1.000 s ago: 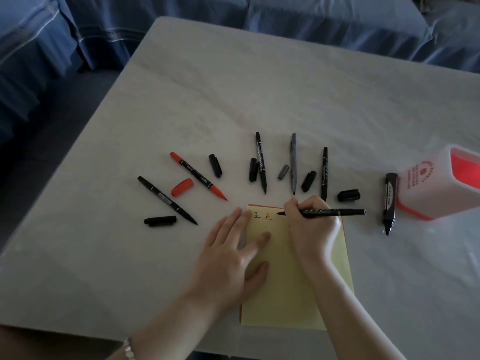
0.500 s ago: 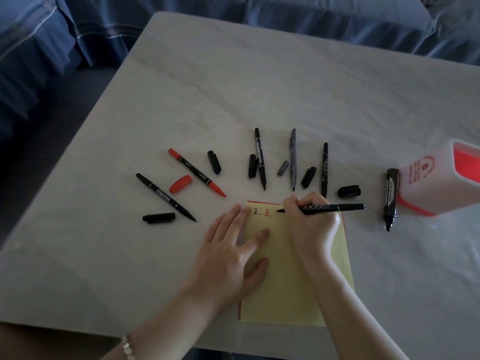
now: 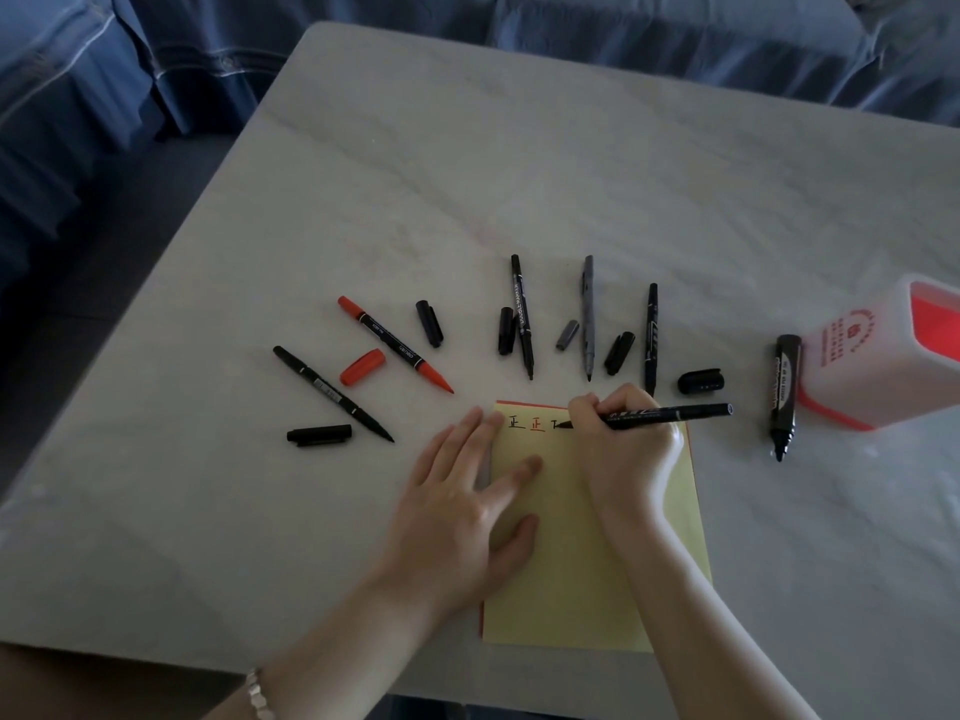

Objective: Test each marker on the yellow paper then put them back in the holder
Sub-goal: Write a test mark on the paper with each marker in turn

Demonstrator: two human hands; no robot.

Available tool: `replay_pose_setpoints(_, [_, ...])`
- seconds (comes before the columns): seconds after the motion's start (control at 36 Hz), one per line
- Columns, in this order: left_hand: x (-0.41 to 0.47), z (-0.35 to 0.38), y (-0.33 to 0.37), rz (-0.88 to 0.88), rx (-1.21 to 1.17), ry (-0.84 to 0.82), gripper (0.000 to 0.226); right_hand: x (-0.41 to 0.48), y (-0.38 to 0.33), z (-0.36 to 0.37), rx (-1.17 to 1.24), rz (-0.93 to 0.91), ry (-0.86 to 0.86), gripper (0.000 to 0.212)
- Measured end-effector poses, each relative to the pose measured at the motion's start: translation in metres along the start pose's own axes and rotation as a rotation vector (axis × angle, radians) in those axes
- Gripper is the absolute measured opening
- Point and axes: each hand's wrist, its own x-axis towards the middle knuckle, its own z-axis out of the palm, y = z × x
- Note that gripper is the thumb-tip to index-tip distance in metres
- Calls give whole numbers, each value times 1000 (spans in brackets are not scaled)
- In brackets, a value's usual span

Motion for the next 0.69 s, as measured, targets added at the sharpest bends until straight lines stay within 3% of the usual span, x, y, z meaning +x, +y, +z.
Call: replay_pose_setpoints(0.69, [0, -2, 1, 3, 21, 6, 44, 1, 2, 0, -10, -14, -5, 38])
